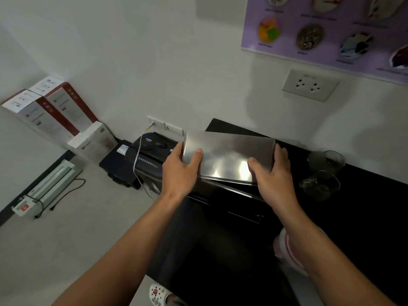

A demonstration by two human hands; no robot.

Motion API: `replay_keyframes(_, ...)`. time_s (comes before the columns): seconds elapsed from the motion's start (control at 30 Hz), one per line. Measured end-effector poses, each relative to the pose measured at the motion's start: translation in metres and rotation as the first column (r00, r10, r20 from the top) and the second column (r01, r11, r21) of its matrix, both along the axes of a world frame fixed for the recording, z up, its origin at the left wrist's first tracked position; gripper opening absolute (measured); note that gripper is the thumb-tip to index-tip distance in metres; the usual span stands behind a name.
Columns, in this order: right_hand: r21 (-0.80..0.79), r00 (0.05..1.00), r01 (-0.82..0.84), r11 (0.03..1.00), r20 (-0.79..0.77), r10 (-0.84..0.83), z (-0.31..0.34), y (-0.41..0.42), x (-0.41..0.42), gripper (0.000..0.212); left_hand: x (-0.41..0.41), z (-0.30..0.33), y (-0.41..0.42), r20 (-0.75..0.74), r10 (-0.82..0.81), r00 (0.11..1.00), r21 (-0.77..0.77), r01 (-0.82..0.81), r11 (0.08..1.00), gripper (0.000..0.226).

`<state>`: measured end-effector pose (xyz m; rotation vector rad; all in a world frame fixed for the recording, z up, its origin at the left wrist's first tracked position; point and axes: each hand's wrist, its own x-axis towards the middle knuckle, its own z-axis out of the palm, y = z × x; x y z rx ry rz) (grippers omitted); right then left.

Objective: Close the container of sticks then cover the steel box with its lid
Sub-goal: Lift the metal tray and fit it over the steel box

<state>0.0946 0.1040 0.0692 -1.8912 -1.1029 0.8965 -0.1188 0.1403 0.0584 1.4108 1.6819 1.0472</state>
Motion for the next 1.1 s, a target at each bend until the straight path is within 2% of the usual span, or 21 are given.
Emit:
replay_keyframes(0.17, -0.079, 1.000, -0.010, 0.997, 0.011, 0.011, -0.009, 0.006, 0.008, 0.083, 0.003, -0.009, 0.010, -0.037, -0.022, 0.999, -0.052, 0.020, 0.998, 0.024)
replay_keyframes(0.47, -0.129, 0.999, -0.039, 0.991, -0.012, 0.038, -0.012, 0.010, 0.020, 0.081, 0.003, -0.017, 0.020, -0.089, -0.067, 0.994, -0.083, 0.060, 0.995, 0.031)
replay_keyframes(0.87, -0.118, 0.998, -0.067, 0.991, -0.024, 0.065, -0.012, -0.006, 0.029, 0.075, 0.000, -0.018, 0.020, -0.119, -0.124, 0.985, -0.087, 0.114, 0.990, 0.033)
replay_keyframes(1.1, -0.075, 0.994, -0.106, 0.992, -0.022, 0.105, -0.008, -0.018, 0.033, 0.064, 0.001, -0.015, 0.014, -0.160, -0.154, 0.975, -0.110, 0.138, 0.984, 0.036)
